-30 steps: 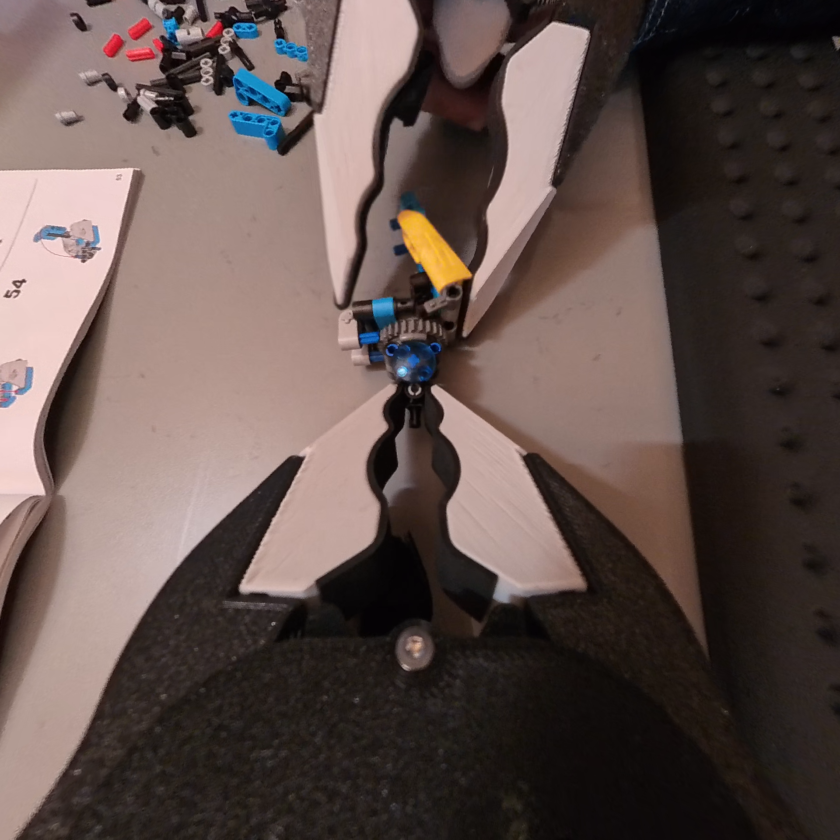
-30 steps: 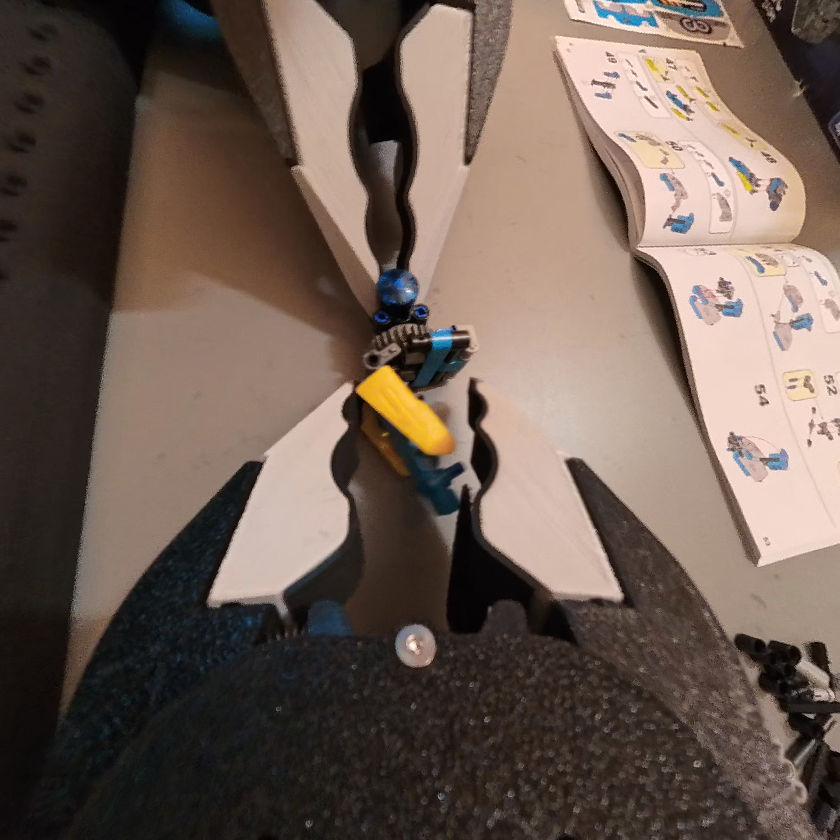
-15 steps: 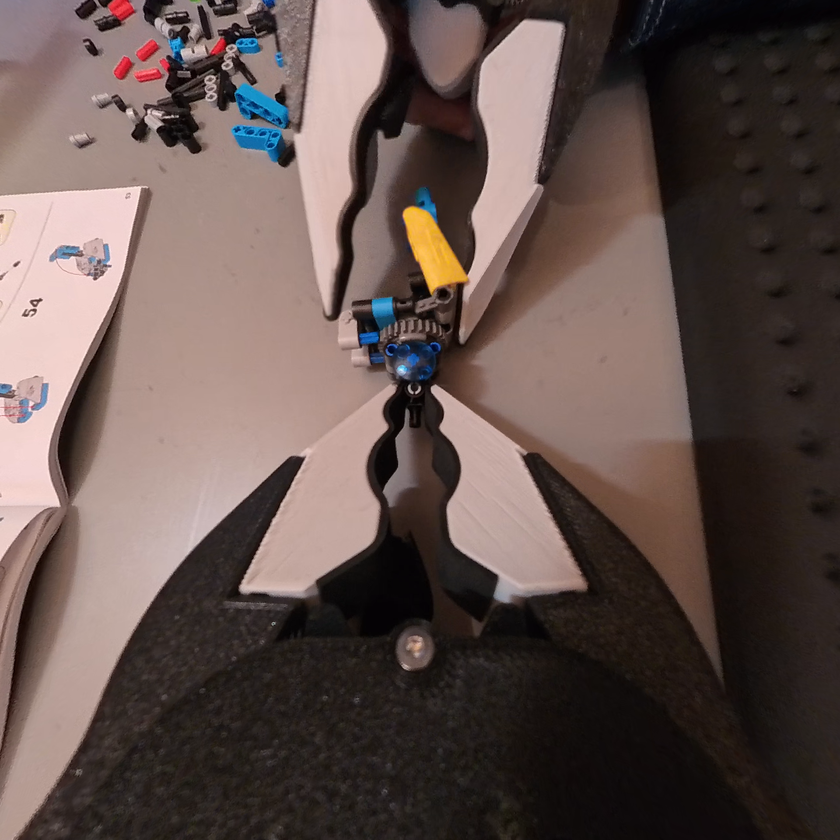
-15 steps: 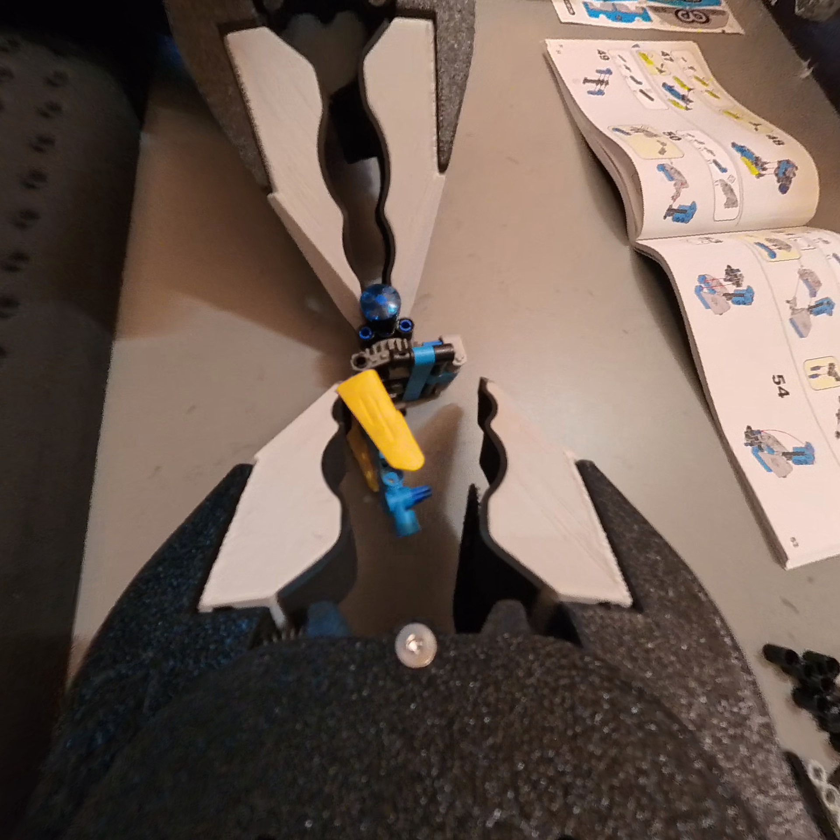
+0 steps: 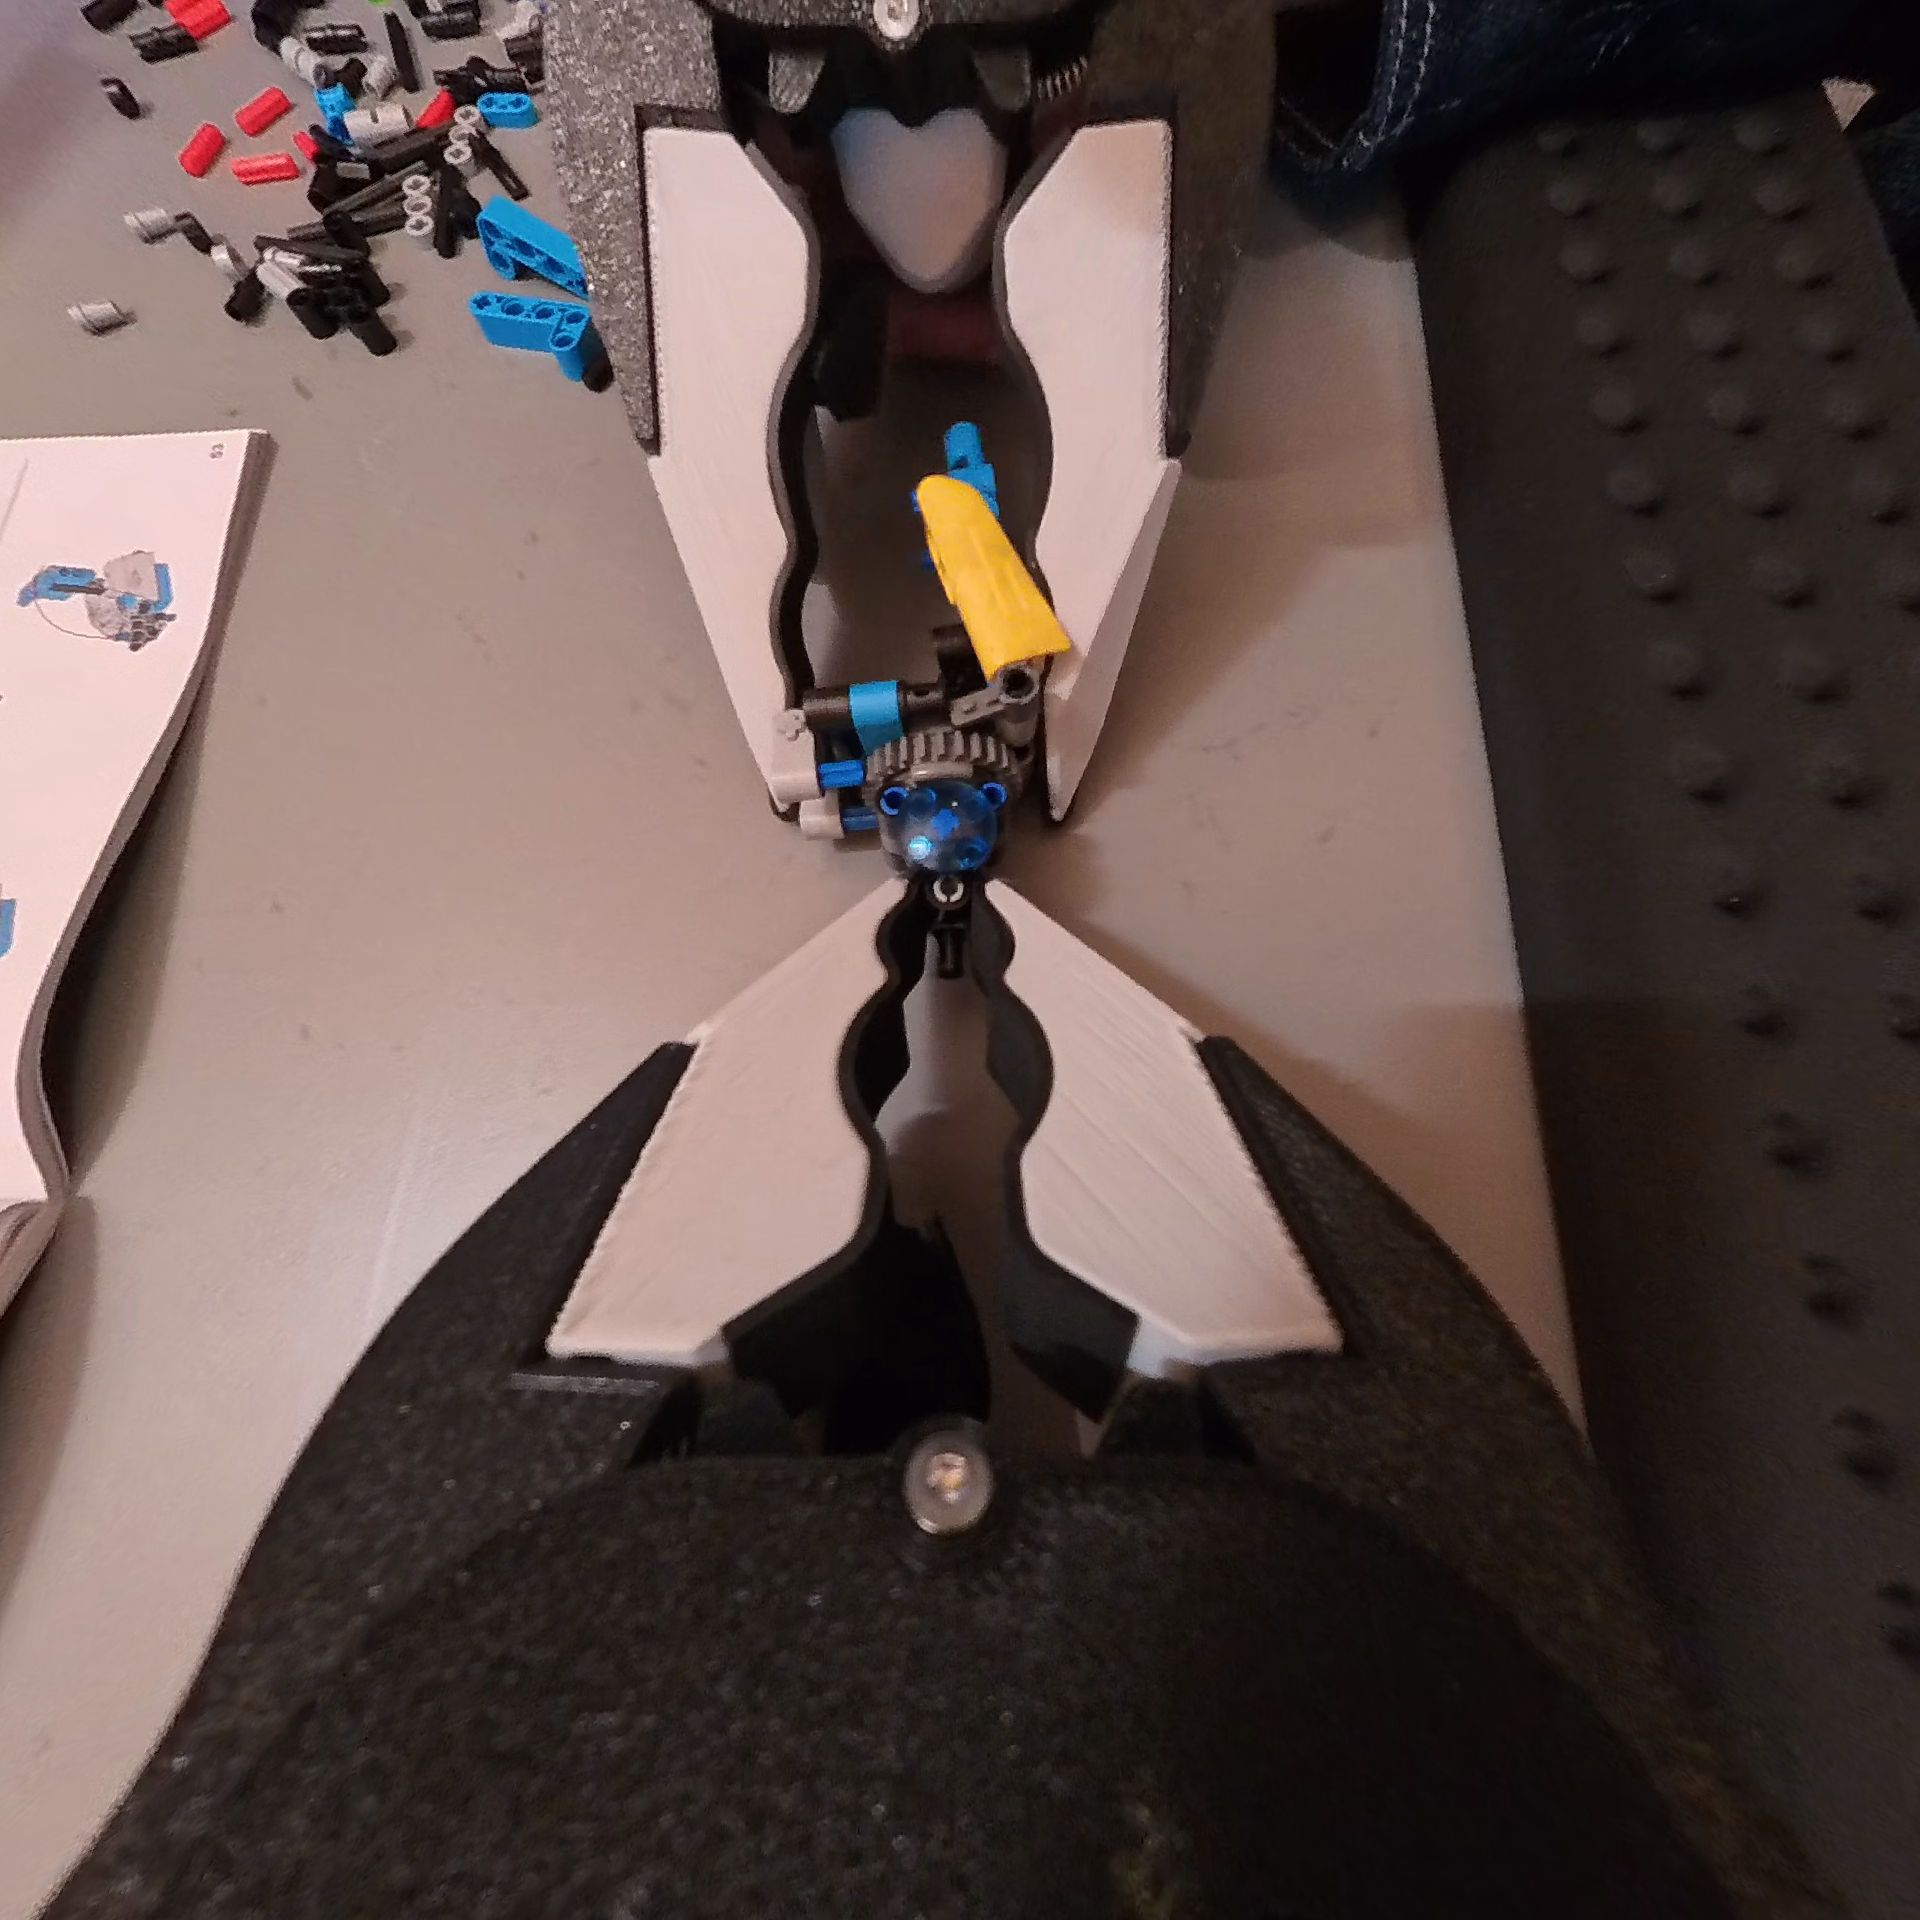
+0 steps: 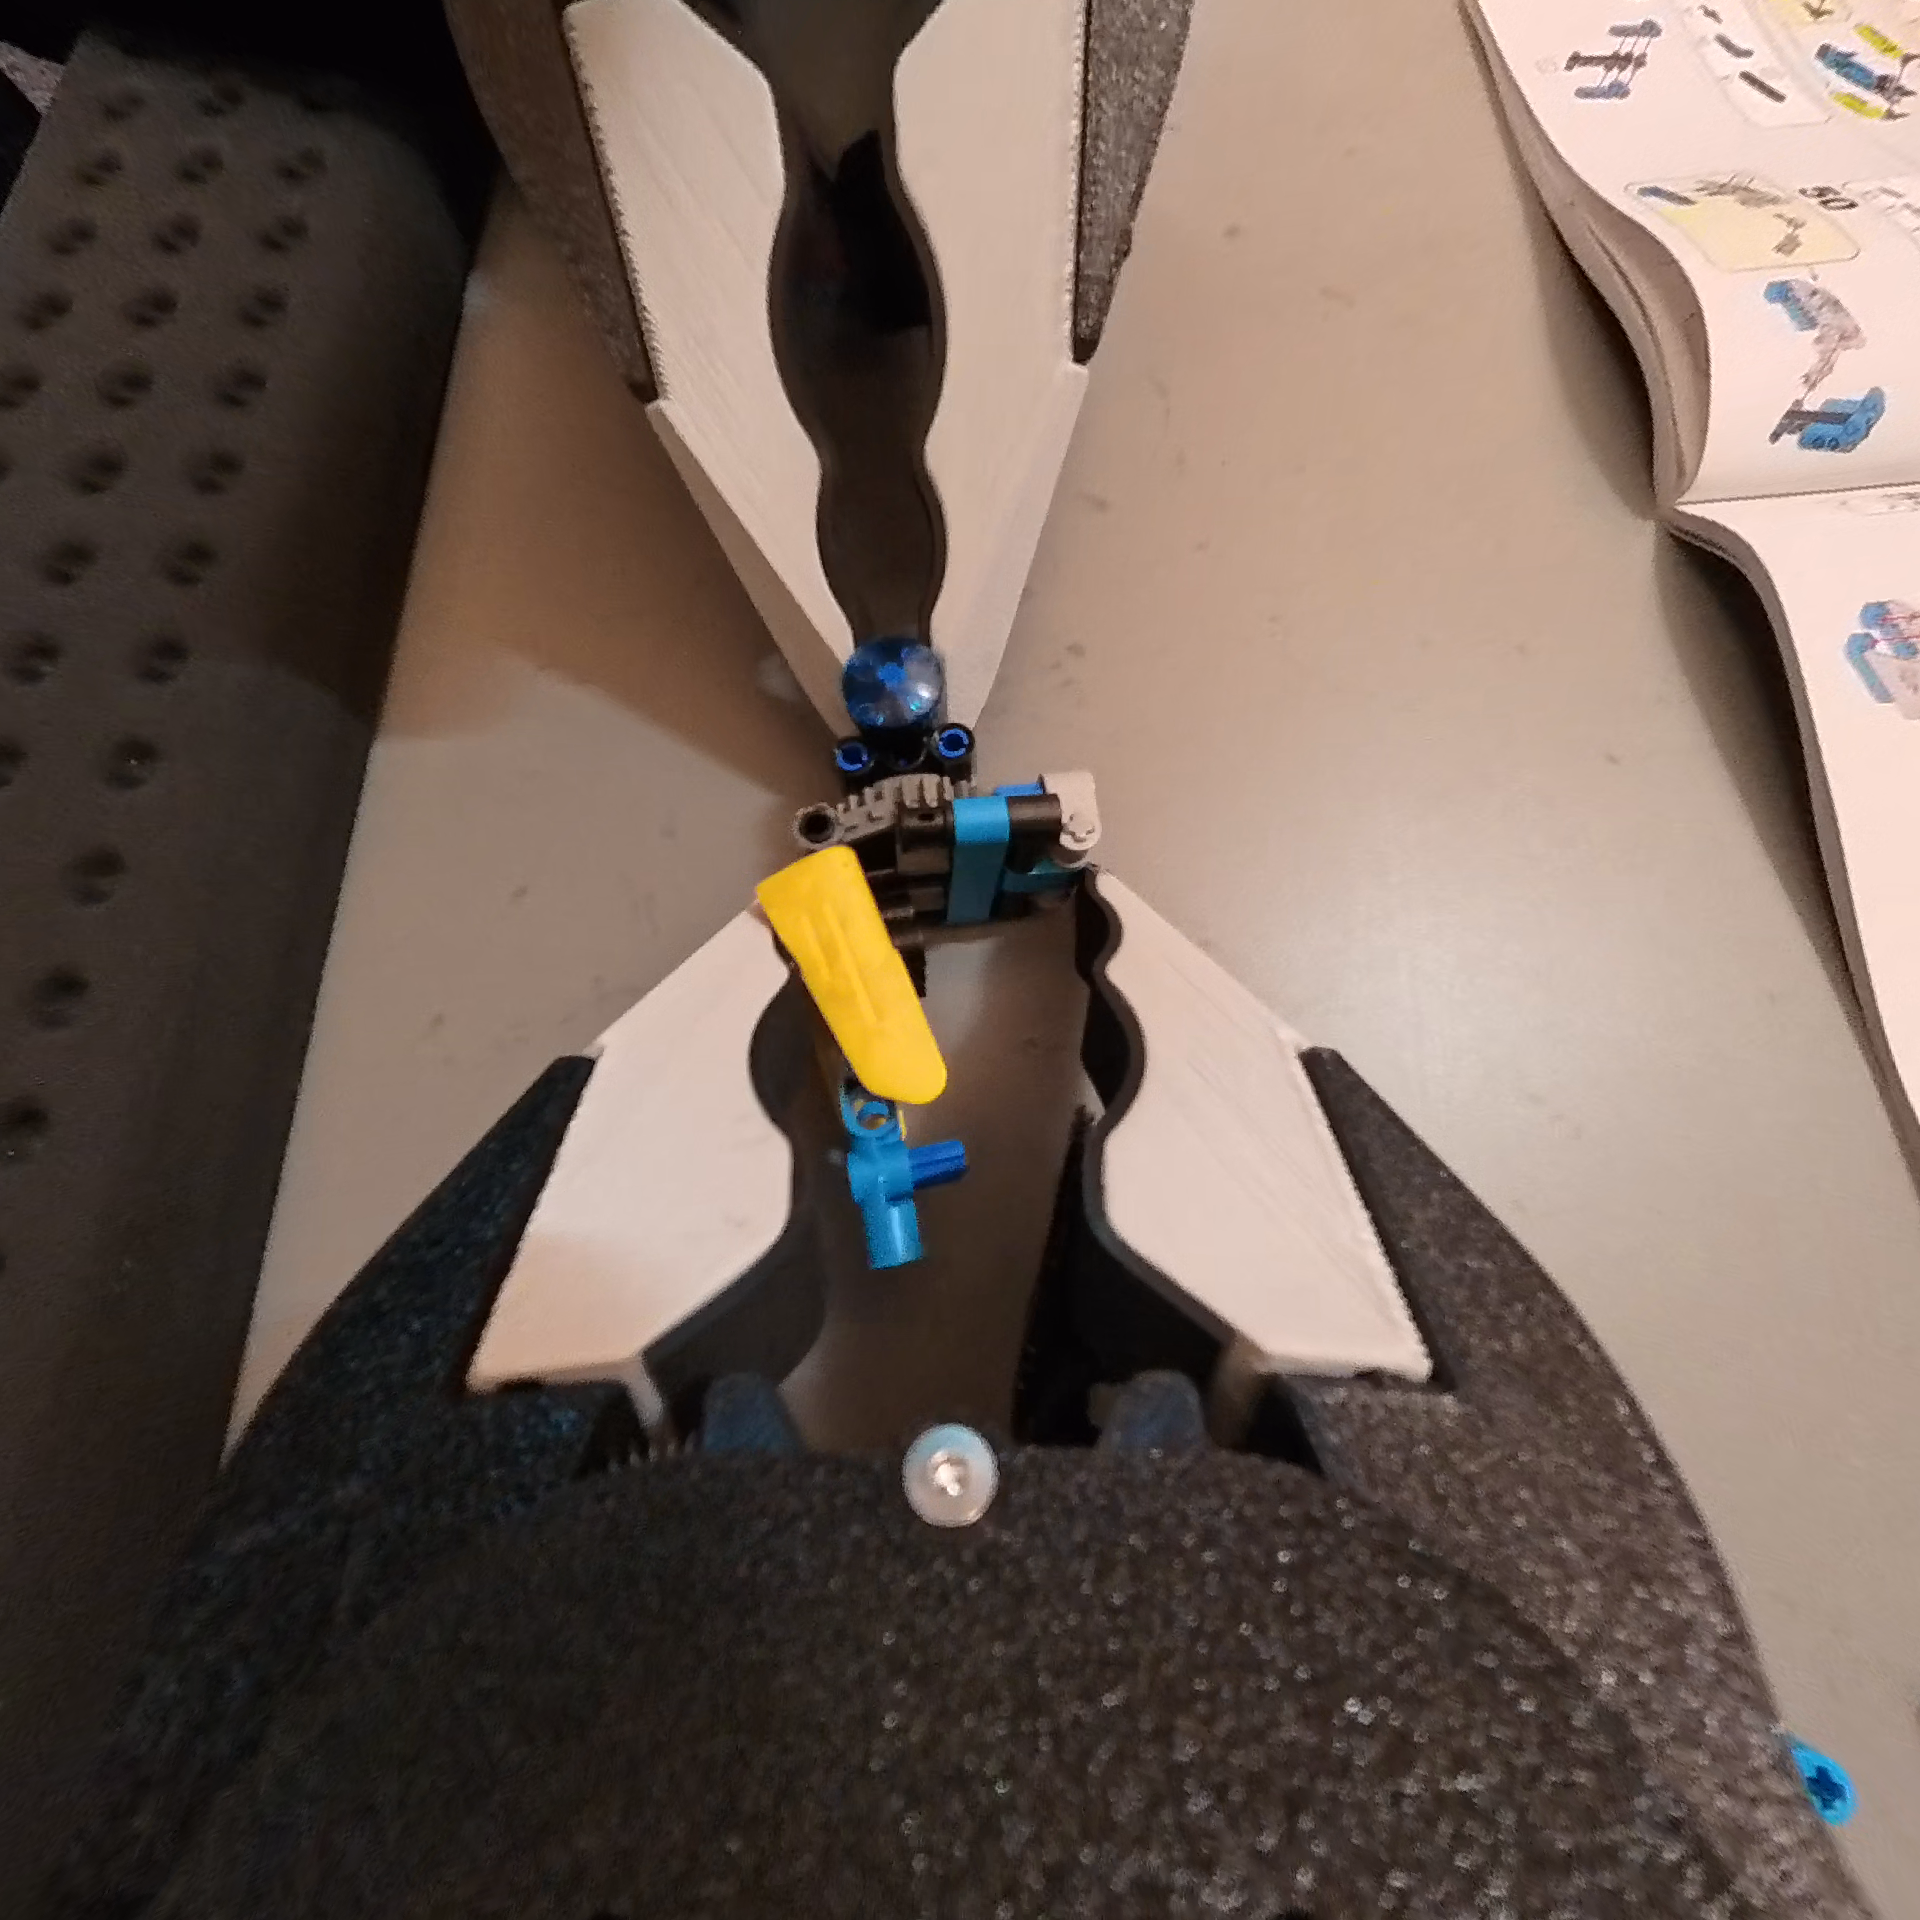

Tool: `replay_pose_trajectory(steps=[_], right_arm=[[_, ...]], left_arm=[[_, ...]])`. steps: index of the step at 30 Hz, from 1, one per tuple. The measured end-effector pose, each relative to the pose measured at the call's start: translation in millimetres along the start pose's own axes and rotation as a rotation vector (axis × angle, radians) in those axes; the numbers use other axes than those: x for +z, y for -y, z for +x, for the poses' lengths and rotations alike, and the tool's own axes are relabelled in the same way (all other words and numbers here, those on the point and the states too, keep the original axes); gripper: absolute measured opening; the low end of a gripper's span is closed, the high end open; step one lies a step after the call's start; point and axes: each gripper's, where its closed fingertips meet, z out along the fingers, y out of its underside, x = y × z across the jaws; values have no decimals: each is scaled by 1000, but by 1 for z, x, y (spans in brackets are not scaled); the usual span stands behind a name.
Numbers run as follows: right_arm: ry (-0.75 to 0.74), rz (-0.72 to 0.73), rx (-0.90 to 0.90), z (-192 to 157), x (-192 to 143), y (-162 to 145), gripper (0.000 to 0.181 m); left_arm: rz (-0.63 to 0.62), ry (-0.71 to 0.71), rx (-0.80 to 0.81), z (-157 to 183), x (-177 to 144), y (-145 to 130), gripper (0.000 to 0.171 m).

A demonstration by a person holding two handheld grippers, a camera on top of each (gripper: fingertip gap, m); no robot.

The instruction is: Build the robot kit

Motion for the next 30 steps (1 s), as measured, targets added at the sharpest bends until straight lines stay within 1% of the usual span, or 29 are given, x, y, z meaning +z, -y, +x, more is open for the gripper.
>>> replay_pose_trajectory(steps=[3,11,12,14,20,25,30], right_arm=[[7,7,35,2,-1,0,49],[-29,1,-13,2,0,-1,49],[-34,3,-11,2,0,0,50],[-52,5,3,5,-1,0,60],[-93,2,-22,3,-3,0,61],[-135,-1,-47,3,-4,2,65],[-166,36,-52,1,-12,10,69]], left_arm=[[-5,30,13,-2,1,1,7],[-8,23,10,-1,1,0,8],[-9,22,6,-1,1,0,8],[-7,19,0,-1,1,0,7],[-5,14,-4,-1,1,0,7],[-5,14,-3,-1,1,0,7],[-5,15,-3,-1,1,0,7]])
